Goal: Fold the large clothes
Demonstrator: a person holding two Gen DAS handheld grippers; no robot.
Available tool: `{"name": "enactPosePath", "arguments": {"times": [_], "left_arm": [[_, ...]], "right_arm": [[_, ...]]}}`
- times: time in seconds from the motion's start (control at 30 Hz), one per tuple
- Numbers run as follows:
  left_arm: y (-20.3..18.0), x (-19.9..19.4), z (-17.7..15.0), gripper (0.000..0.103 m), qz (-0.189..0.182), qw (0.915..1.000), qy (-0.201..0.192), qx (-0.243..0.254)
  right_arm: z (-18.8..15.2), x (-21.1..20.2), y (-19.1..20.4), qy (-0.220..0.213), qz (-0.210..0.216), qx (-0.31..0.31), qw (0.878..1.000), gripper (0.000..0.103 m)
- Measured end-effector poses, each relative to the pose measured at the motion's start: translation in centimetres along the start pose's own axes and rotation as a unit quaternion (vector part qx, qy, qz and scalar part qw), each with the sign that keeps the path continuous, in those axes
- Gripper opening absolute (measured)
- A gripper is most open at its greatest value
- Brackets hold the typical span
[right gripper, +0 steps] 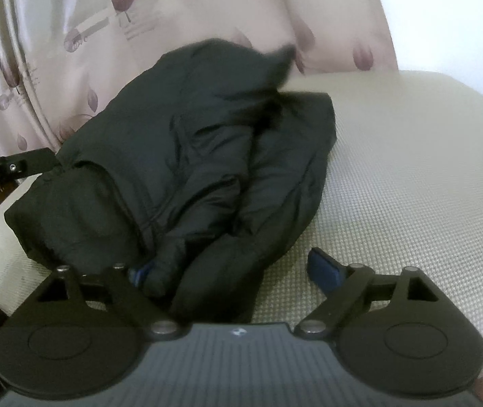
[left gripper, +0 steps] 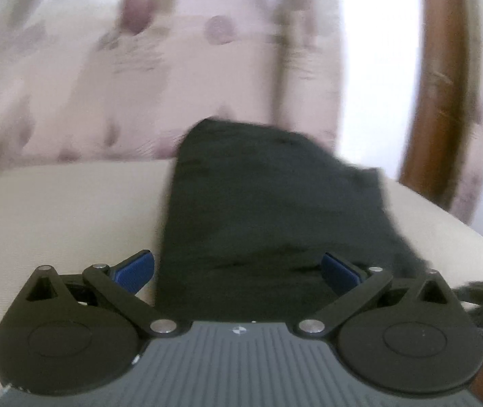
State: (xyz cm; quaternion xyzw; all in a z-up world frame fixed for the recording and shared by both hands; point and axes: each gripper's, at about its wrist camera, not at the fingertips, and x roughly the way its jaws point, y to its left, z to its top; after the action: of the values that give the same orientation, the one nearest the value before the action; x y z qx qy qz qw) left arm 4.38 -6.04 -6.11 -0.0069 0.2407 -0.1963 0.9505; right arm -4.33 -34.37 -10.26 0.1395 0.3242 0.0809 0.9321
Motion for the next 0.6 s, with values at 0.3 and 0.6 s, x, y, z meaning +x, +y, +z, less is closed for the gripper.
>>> {"name": "enactPosePath", "arguments": {"times": [0.3,0.6], "left_arm": [[5.8,3.7,-1.6,0.102,-0.116,0.9775,0.092,-0.150],[3.0,1.3,-1.8,0.101,-0.080,0.9913,0.059,-0.087]], "right_arm": [[1.3,0.9,0.1,0.009,-0.020,-0.058,0.998,0.102],[2.5,-0.5,-2.8,0.001,-0.006,-0.008,1.000,0.103]]}}
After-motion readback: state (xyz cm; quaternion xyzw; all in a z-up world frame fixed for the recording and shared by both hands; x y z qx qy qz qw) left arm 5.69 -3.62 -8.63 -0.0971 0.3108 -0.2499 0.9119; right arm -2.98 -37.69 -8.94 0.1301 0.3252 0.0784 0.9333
